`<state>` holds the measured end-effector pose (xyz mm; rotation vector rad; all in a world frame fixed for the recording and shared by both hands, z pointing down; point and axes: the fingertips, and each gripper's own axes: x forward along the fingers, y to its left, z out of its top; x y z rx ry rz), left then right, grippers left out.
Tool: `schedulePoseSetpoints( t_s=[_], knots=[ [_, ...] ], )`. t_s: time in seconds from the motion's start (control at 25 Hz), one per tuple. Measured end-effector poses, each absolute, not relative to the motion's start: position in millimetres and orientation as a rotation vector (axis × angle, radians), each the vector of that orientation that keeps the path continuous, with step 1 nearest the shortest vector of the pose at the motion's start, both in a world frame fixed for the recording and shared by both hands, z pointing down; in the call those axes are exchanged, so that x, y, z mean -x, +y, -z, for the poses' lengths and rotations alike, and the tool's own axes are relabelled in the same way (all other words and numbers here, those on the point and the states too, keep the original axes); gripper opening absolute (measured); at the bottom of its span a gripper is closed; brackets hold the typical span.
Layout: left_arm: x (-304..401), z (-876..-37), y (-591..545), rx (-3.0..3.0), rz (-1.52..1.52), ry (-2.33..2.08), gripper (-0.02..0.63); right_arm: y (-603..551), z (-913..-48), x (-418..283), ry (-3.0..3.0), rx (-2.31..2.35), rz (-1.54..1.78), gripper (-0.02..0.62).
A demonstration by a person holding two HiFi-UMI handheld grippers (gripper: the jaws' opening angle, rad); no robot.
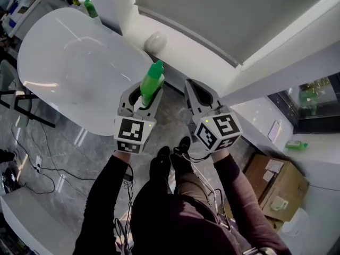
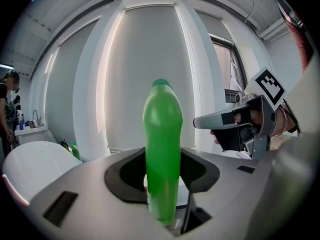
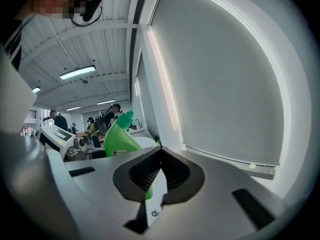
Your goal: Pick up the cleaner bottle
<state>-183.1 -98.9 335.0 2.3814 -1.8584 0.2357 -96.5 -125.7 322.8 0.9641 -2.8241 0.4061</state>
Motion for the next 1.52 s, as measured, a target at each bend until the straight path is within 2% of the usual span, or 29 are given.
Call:
schedulePoseSetpoints(
  t_s=[1.52],
  knots=[
    [222, -323, -101, -2.317, -0.147, -1.963, 0.184, -128, -326, 134, -2.797, -0.824, -0.354, 0.001]
  ],
)
